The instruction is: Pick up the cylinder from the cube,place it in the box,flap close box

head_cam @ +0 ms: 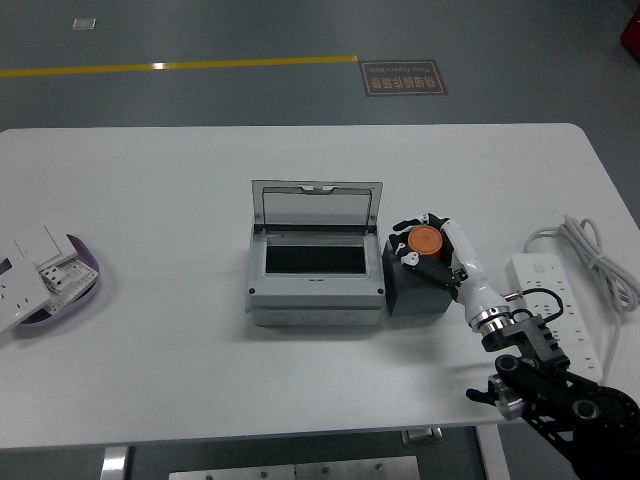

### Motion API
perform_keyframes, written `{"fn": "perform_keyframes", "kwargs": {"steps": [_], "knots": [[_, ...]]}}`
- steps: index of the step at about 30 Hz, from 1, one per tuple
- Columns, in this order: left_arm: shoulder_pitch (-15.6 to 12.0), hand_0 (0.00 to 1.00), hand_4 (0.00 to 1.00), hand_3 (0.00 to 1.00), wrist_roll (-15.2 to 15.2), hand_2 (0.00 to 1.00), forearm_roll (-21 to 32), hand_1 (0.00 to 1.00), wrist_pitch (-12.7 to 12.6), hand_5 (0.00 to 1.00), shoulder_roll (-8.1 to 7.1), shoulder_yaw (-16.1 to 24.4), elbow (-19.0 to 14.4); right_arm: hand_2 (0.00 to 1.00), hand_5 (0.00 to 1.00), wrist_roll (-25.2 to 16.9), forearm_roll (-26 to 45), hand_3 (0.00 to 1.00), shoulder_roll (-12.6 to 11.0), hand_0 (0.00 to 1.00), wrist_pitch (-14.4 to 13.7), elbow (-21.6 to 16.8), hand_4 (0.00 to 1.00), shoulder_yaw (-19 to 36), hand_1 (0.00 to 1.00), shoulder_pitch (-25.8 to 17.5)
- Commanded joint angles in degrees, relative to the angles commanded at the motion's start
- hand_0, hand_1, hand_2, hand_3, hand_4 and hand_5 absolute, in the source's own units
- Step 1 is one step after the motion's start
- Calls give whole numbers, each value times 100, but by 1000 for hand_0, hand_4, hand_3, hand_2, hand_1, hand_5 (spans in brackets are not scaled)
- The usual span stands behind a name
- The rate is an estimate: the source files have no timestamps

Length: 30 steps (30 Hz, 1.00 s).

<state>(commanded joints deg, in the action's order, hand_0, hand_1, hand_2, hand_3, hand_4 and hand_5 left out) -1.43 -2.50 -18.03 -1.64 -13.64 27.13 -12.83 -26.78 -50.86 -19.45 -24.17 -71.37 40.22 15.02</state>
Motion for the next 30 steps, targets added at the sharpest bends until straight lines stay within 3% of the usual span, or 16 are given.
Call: {"fn": "perform_keyframes", "kwargs": {"steps": [3,4,7,9,10,14,16,21,22,27,28,30], "knots": [[0,593,701,639,0,625,3,629,-1,214,0,-2,1,382,2,-6,3,381,-2,448,-25,-9,88,-2,453,6],[0,592,702,639,0,625,0,629,-1,214,0,0,1,347,2,-21,17,288,-4,377,-49,-15,2,-5,405,10],[-1,592,702,639,1,625,-2,629,-1,214,3,4,0,347,2,-74,52,288,-9,377,-109,-59,2,-4,405,12],[-5,592,702,639,0,625,3,629,-1,214,6,-2,1,347,2,-122,54,288,-14,377,-186,-180,2,7,405,16],[-7,592,701,639,0,625,5,628,-1,215,7,-4,2,301,2,-130,45,222,-15,315,-212,-228,2,11,357,20],[-16,592,701,639,-1,625,12,628,-1,215,11,-15,5,301,2,83,-254,222,-2,315,-369,-598,2,-31,357,124],[-18,592,701,640,-1,625,14,629,-2,214,11,-19,6,258,2,314,-516,203,44,275,-424,-757,2,-171,300,264],[-14,592,701,640,-1,625,16,629,-2,214,11,-27,4,258,2,1097,-1388,203,274,275,-313,-884,2,-547,300,758],[-11,593,699,640,-1,625,18,628,-1,212,10,-33,4,218,2,1316,-1615,192,340,129,-212,-880,2,-610,188,873],[-1,593,699,640,-2,625,35,628,-2,212,-1,-66,4,218,2,2399,-2699,192,676,129,332,-814,2,-859,188,1434],[0,592,699,639,-2,625,41,628,-2,212,-3,-73,4,219,2,2640,-2939,182,743,55,448,-804,2,-884,164,1536],[-1,592,699,639,-4,625,46,628,-2,212,-8,-86,4,219,2,3053,-3355,182,860,55,674,-785,2,-928,164,1700]]}}
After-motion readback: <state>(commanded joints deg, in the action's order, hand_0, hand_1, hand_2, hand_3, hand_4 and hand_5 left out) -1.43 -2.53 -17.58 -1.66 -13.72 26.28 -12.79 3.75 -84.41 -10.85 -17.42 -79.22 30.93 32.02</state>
